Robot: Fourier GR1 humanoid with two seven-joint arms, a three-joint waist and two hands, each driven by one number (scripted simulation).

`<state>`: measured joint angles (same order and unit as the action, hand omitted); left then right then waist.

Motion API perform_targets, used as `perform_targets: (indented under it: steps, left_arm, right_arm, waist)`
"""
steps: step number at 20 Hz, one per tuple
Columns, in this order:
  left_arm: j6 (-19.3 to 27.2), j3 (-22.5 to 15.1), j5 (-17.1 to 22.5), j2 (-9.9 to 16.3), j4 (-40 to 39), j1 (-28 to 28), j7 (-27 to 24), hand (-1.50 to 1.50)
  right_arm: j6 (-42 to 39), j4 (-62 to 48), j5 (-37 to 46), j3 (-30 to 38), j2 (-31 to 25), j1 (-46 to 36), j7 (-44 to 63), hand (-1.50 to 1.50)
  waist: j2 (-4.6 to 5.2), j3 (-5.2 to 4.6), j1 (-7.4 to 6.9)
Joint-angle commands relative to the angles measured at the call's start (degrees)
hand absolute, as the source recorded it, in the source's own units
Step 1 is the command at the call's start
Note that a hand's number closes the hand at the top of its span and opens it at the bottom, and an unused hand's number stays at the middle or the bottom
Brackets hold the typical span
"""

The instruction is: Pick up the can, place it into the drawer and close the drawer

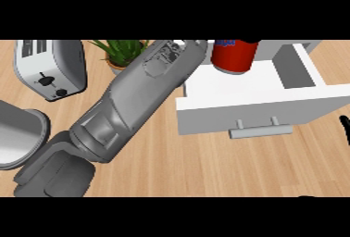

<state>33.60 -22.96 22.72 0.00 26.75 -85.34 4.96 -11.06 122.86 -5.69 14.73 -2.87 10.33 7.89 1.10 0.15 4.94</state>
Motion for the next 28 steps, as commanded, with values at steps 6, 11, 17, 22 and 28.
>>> perform_targets:
  steps: [6,11,17,22,28]
  left_arm:
    - [1.5,-5.0,3.5,0.0,-4.3,2.0,-5.8,1.5]
    - [4.2,-10.5,4.1,0.0,-4.0,1.7,-4.6,1.5]
    - [4.7,-10.9,5.2,0.0,-7.5,1.7,-6.5,-1.5]
    - [8.6,-12.8,7.2,0.0,-5.8,3.1,-5.8,-1.5]
    - [10.2,-13.3,9.3,0.0,-5.8,3.3,-7.0,-1.5]
  right_arm:
    - [-0.1,-0.8,-0.7,0.4,-0.5,-1.7,0.2,-1.5]
    - [0.8,-1.3,1.7,-2.1,0.4,-3.1,0.7,-1.5]
    - [0.9,-0.8,-0.1,0.6,-2.0,-5.9,2.0,-1.5]
    - [1.4,0.1,1.6,-1.3,-0.6,-4.4,2.5,-1.5]
    - [0.7,2.0,0.5,-1.8,-1.1,-5.0,3.6,-1.5]
  waist:
    - [0.32,0.0,0.69]
    - [0.37,0.03,1.58]
    - [1.04,0.02,2.9]
    - [0.53,-0.01,2.43]
    - [0.7,-0.04,2.82]
